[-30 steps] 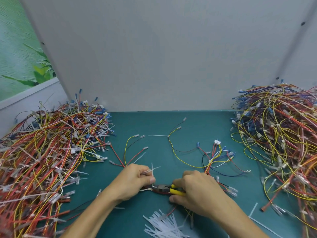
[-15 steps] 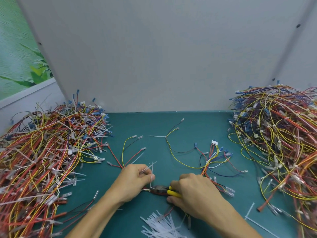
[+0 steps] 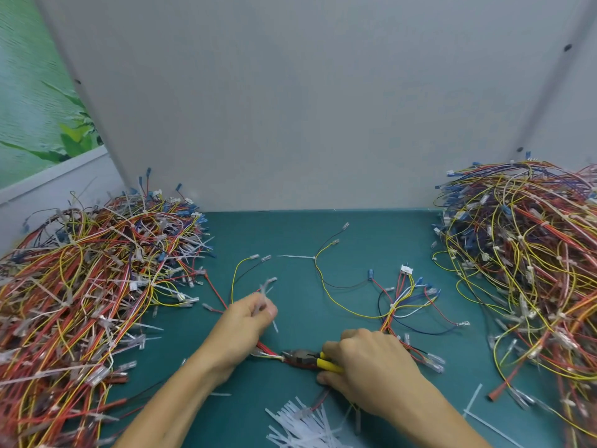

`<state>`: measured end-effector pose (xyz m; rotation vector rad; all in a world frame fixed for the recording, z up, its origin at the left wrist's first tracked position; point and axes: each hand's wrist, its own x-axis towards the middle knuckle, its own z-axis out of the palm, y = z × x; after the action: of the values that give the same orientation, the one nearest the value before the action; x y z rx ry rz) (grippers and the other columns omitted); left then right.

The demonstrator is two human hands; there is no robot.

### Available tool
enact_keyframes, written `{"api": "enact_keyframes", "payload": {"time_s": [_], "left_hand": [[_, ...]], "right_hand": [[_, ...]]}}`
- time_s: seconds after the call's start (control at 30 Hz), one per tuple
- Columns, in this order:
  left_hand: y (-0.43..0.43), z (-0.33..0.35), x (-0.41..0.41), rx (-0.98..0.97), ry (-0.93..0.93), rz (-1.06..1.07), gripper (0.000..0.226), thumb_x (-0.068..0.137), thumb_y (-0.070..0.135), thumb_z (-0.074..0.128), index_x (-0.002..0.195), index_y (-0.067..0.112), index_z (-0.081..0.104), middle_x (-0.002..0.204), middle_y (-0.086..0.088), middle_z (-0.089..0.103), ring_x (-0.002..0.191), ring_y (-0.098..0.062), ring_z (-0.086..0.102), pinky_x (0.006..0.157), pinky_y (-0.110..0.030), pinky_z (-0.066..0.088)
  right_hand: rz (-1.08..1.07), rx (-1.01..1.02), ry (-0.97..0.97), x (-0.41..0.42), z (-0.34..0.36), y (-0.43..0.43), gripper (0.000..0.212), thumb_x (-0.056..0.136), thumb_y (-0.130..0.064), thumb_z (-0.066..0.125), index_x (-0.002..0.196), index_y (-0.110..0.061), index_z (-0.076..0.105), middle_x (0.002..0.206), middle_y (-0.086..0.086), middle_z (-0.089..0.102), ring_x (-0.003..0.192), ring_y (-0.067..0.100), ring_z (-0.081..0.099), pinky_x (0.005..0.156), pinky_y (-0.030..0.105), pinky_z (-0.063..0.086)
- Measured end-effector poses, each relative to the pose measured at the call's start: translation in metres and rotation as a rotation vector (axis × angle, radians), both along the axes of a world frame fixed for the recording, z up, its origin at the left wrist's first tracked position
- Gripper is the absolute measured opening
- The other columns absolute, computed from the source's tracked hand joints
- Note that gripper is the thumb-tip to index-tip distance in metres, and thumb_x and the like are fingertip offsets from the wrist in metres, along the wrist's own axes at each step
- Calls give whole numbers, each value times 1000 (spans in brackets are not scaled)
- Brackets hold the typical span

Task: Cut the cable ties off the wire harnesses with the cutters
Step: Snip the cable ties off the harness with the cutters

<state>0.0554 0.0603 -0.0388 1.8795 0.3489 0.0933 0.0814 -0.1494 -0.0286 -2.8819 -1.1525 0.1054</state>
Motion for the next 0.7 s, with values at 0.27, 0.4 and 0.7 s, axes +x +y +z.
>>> {"api": "enact_keyframes", "payload": {"time_s": [0.27,0.4,0.7], "left_hand": [[37,24,13,-412,-125,298,26,101,2,32,88,6,54,61,-2,49,51,-13,45,49,-26,30],[54,21,24,-252,-71,326,23,93,-2,34,89,5,55,45,8,32,39,-8,27,43,-21,23],[48,11,31,863,148,-79,6,81,34,70,86,31,73,86,9,71,85,-15,62,73,-25,47]], "right_hand": [[-49,10,7,1,-1,-5,41,86,-61,48,102,-25,59,95,1,55,95,32,59,63,33,29],[-55,13,13,1,-2,-5,39,85,-61,49,100,-26,59,92,1,52,94,32,59,63,34,29],[-56,21,36,1,-3,-5,39,87,-61,48,104,-28,58,99,-1,55,96,29,59,64,32,31]]}}
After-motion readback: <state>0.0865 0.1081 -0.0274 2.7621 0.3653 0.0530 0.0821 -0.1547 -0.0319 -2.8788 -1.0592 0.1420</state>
